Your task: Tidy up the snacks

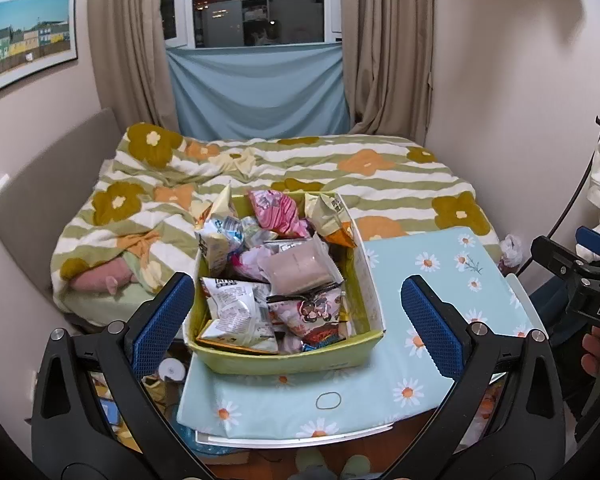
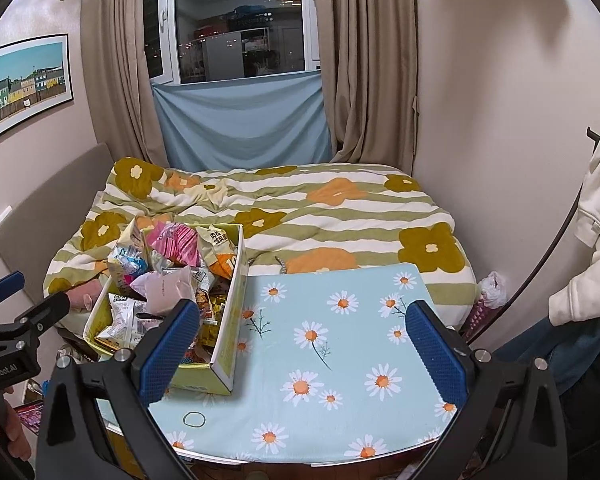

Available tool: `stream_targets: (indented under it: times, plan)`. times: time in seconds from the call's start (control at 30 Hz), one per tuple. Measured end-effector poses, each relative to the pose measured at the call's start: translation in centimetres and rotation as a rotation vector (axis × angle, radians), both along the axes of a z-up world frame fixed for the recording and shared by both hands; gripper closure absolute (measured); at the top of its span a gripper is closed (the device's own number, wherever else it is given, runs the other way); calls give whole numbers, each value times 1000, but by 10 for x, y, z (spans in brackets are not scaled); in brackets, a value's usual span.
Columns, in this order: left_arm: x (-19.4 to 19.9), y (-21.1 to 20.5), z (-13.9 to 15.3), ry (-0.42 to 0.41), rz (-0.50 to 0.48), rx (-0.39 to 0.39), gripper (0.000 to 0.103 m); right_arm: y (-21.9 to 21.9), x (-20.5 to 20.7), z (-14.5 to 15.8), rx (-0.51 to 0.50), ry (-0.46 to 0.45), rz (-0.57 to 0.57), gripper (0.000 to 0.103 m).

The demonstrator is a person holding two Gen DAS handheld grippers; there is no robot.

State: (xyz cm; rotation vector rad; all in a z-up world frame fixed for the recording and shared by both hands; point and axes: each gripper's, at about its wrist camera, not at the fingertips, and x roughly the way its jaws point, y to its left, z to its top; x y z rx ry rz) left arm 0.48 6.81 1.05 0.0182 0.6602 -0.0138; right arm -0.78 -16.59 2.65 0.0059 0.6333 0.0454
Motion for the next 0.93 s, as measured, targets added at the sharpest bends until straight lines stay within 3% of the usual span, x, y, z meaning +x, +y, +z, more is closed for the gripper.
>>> stream_targets:
  times: [0.93]
  plan:
    - [6,-1,2,-8,32,20,0,5,3,-3,1,5,-6,0]
